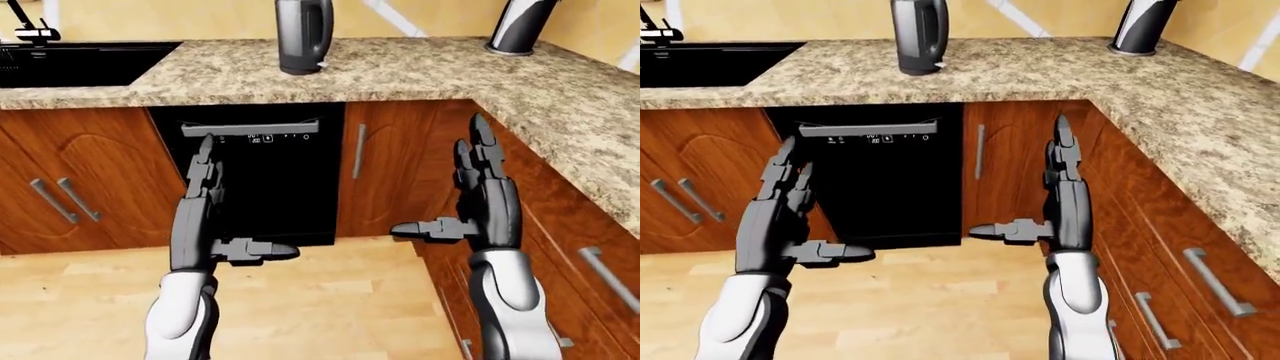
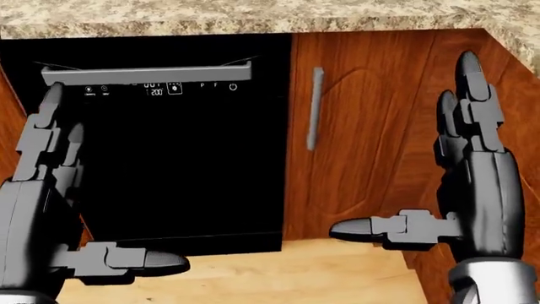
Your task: Press down the lever to turn on the electric kettle.
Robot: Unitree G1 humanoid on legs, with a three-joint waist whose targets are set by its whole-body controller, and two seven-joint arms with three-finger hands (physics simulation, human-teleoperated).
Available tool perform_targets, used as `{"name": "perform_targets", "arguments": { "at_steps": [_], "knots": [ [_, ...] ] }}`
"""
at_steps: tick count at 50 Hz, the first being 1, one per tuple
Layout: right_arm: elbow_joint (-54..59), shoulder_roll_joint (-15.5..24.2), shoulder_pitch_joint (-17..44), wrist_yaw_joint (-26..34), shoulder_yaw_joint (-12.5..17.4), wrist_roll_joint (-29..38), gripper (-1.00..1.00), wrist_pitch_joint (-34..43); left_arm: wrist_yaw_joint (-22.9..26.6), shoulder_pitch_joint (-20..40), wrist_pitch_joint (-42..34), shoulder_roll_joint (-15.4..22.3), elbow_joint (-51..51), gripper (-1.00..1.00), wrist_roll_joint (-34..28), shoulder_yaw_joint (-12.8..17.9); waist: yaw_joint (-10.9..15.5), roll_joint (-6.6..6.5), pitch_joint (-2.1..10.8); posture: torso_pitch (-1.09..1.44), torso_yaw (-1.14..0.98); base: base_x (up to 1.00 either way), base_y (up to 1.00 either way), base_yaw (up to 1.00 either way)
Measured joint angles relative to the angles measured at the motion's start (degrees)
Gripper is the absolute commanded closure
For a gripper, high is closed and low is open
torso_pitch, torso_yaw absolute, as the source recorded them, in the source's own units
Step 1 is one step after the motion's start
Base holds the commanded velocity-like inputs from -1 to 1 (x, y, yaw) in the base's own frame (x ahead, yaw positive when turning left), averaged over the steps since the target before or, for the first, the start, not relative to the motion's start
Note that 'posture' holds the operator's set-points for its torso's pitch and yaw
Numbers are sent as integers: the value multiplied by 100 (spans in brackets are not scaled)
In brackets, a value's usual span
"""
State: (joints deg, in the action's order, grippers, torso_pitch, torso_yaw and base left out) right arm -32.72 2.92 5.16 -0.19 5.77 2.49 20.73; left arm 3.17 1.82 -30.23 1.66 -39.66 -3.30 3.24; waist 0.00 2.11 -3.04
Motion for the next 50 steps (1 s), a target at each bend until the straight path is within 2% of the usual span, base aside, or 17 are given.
{"name": "perform_targets", "arguments": {
  "at_steps": [4, 8, 10, 13, 16, 20, 23, 25, 27, 29, 33, 36, 37, 41, 47, 49, 50],
  "knots": [
    [52, -5, 6, -45, 20, 19, -100, 58, 49, 84, -108, 29, -10, -100, 38, 15, -8, -60, 66, 0, 0, 26, 0, 0],
    [-56, -10, 21, -30, -38, 10, -100, 43, 28, 133, -116, 35, -152, -100, 21, 27, -49, -354, 29, 0, 0, 26, 0, 0],
    [-76, -9, 45, -18, -41, -4, -100, 23, 26, 162, -155, 37, -202, -100, 19, 23, -62, -595, 70, 0, 0, 26, 0, 0],
    [24, -62, 6, 24, -158, -33, -100, 57, -2, 120, -206, 72, -96, -100, -17, 106, 68, -552, 7, 0, 0, 26, 0, 0],
    [58, -49, 1, 44, -148, -43, -100, 101, -23, 152, -310, 76, -83, -100, -43, 128, 96, -477, 47, 0, 0, 26, 0, 0],
    [-36, -33, 37, 27, -92, -30, -100, 42, -23, 218, -275, 75, -164, -100, -40, 85, 130, -182, 30, 0, 0, 26, 0, 0],
    [-97, -26, 55, 35, -94, -41, -100, -2, -21, 266, -252, 82, -180, -100, -41, 82, 123, 138, 104, 0, 0, 26, 0, 0],
    [-13, 11, 26, 30, -12, -40, -100, -12, -1, 222, -270, 33, -136, -100, -28, 0, 31, 38, 55, 0, 0, 26, 0, 0],
    [68, 7, -31, -2, 40, -16, -100, 32, 38, 187, -305, 42, -72, -100, -5, -39, -17, 75, 58, 0, 0, 26, 0, 0],
    [56, 9, -27, -12, 28, 5, -100, 71, 46, 168, -278, 40, -53, -100, 5, 7, -28, -7, 65, 0, 0, 26, 0, 0],
    [-76, 0, -5, 4, -38, 32, -100, 55, 26, 177, -240, 45, -151, -100, -3, 53, -57, -306, 5, 0, 0, 26, 0, 0],
    [-108, 3, 37, 13, -48, 49, -100, 59, 19, 185, -211, 49, -222, -100, -6, 47, -74, -649, 85, 0, 0, 26, 0, 0],
    [-74, -44, 37, 17, -86, 53, -100, 54, 16, 179, -212, 82, -191, -100, -10, 80, -18, -587, 75, 0, 0, 27, 0, 0],
    [57, -37, -1, 60, -168, 66, -100, 144, -24, 96, -277, 67, -130, -100, -45, 148, 83, -582, 91, 0, 0, 27, 0, 0],
    [-137, -31, 67, 41, -124, 117, -100, 166, -25, 113, -161, 56, -134, -100, -33, 104, 151, -141, 82, 0, 0, 26, 0, 0],
    [-160, -36, 88, 51, -147, 117, -100, 161, -37, 126, -113, 55, -84, -100, -39, 89, 154, 80, 123, 0, 0, 25, 0, 0],
    [-141, -6, 91, 56, -125, 114, -100, 157, -31, 133, -100, 19, -55, -100, -32, 56, 99, 70, 124, 0, 0, 26, 0, 0]
  ]
}}
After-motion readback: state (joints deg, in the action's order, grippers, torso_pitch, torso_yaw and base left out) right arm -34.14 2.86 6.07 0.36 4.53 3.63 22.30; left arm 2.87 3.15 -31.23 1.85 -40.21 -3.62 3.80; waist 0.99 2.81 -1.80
